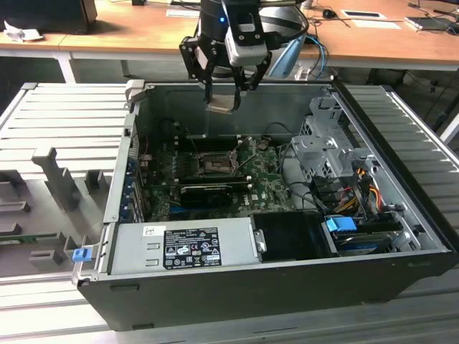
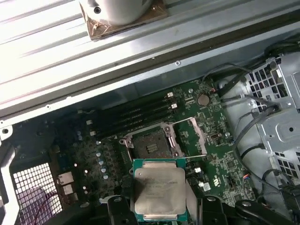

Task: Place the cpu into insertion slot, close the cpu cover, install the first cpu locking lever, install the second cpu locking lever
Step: 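Place the cpu into insertion slot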

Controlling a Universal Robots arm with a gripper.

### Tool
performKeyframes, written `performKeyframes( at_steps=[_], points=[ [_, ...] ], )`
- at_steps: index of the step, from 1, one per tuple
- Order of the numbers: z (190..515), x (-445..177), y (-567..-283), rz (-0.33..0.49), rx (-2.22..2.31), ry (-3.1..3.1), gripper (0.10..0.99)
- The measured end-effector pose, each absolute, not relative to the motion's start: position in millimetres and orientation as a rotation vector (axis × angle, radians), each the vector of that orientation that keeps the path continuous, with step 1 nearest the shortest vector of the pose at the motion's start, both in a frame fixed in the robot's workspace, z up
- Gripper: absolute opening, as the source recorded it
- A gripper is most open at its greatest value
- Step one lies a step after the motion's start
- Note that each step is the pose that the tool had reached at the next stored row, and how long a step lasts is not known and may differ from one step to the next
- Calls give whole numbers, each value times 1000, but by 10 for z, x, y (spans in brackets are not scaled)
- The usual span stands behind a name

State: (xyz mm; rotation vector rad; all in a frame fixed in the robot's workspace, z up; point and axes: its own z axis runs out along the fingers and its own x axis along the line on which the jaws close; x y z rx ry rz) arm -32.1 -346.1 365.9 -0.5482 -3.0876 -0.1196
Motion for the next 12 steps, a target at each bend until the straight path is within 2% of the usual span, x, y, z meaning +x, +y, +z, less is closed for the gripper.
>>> performKeyframes(
  at_steps=[12],
  points=[
    [3645, -354, -3461, -111, -881, -3019, 529]
  ],
)
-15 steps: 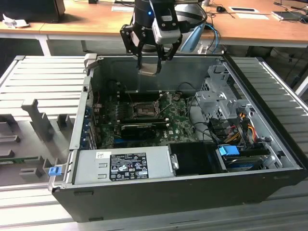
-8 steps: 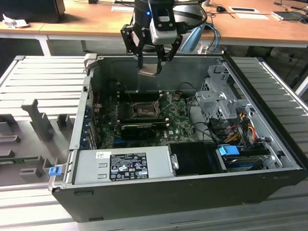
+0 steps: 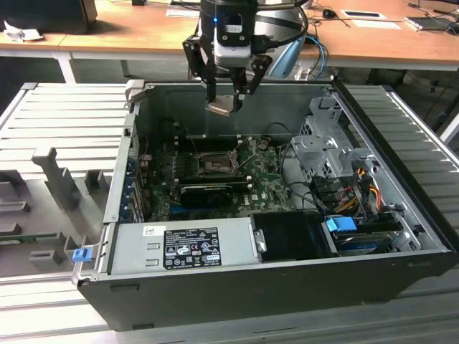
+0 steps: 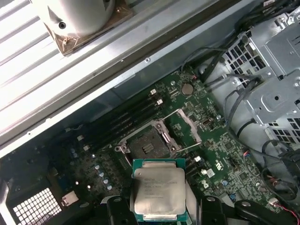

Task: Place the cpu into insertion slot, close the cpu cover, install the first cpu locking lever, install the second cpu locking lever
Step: 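Place the cpu into insertion slot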

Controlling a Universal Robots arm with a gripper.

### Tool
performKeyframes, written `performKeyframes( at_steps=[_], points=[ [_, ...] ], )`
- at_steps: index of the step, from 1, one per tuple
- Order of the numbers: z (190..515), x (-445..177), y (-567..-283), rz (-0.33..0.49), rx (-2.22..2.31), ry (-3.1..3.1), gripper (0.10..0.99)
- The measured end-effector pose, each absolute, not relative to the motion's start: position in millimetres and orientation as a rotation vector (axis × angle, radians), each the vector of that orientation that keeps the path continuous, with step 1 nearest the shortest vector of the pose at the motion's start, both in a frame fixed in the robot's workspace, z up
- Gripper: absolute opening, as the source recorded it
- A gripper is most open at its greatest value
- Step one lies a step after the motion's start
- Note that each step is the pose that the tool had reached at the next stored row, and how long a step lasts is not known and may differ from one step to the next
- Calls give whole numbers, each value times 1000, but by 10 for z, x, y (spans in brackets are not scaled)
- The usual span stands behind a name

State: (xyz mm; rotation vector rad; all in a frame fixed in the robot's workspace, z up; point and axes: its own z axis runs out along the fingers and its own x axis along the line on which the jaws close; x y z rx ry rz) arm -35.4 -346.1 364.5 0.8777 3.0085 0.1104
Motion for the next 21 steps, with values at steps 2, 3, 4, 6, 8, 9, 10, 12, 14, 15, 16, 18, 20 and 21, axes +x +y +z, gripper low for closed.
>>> performKeyframes(
  at_steps=[2, 3, 4, 6, 8, 9, 10, 12, 14, 15, 16, 18, 20, 21],
  points=[
    [3642, -377, -3462, 110, 945, 2986, 529],
    [3641, -377, -3462, 109, 986, 2972, 529],
    [3640, -377, -3462, 109, 1003, 2966, 529],
    [3639, -376, -3462, 109, 1034, 2954, 529],
    [3639, -377, -3462, 108, 1085, 2935, 529],
    [3638, -377, -3462, 108, 1096, 2930, 529],
    [3638, -377, -3462, 108, 1113, 2923, 529],
    [3637, -376, -3462, 108, 1173, 2898, 529],
    [3637, -377, -3462, 108, 1215, 2880, 529],
    [3637, -377, -3462, 107, 1244, 2867, 529],
    [3637, -377, -3462, 107, 1257, 2860, 529],
    [3636, -377, -3462, 107, 1286, 2847, 529],
    [3637, -377, -3462, 106, 1326, 2828, 529],
    [3636, -377, -3462, 106, 1340, 2821, 529]
  ],
)
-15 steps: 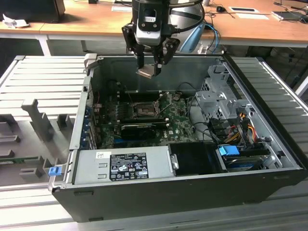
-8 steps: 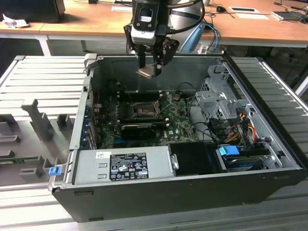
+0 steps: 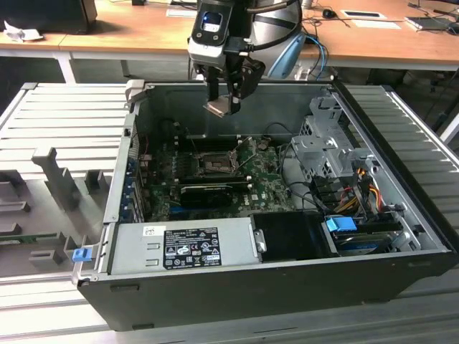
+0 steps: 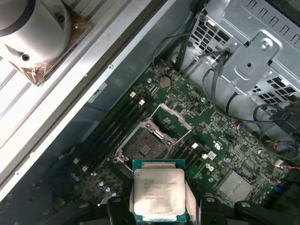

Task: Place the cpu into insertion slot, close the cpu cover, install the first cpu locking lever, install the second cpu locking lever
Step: 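Place the cpu into insertion slot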

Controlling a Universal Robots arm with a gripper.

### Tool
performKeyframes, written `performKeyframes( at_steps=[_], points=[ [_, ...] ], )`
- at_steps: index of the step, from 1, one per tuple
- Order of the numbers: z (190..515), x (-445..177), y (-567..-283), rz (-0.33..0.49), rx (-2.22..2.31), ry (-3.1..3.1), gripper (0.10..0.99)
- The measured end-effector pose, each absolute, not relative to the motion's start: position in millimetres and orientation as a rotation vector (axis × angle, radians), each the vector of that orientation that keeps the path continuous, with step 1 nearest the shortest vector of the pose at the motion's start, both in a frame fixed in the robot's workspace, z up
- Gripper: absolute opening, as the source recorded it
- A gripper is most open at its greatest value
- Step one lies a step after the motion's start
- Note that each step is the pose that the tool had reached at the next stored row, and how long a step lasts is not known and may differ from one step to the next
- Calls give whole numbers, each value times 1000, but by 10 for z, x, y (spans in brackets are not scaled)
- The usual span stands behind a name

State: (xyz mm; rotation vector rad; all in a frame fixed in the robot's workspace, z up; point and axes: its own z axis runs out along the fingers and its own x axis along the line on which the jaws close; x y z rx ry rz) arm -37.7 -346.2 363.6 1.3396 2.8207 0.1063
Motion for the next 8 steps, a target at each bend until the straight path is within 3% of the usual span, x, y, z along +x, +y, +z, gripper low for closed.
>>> performKeyframes(
  at_steps=[8],
  points=[
    [3636, -377, -3462, 105, 1470, 2751, 529]
  ],
)
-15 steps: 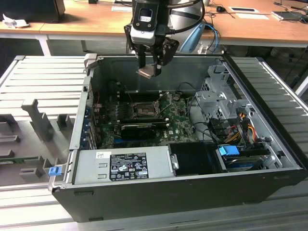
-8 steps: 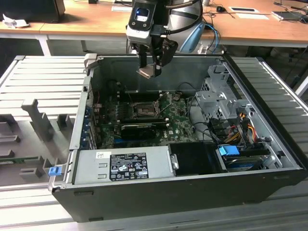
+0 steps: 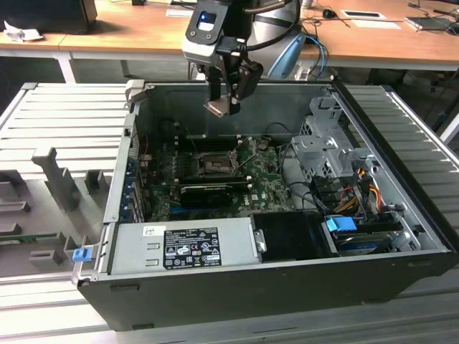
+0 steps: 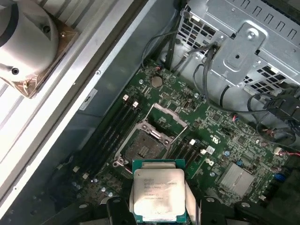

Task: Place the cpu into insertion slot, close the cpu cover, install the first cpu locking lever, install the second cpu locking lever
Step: 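Place the cpu into insertion slot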

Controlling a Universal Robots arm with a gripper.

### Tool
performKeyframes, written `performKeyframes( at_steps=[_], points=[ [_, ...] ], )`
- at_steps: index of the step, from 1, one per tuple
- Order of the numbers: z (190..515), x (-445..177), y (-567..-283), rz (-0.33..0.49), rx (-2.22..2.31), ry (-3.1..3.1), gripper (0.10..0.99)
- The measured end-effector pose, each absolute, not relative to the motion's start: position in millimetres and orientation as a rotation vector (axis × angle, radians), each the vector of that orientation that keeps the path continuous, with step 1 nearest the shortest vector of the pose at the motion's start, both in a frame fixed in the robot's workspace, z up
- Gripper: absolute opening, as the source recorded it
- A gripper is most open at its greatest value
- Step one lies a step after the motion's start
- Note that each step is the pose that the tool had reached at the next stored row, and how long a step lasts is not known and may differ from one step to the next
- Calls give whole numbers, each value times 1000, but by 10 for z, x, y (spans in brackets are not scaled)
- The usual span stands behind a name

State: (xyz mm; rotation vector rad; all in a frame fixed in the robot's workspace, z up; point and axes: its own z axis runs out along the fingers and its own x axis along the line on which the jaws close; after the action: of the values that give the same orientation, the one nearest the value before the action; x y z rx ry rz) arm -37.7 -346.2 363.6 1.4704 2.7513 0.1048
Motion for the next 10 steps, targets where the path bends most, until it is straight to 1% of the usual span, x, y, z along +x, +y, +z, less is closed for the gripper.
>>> performKeyframes(
  at_steps=[10],
  points=[
    [3620, -377, -3462, 104, 1539, 2712, 529]
  ],
)
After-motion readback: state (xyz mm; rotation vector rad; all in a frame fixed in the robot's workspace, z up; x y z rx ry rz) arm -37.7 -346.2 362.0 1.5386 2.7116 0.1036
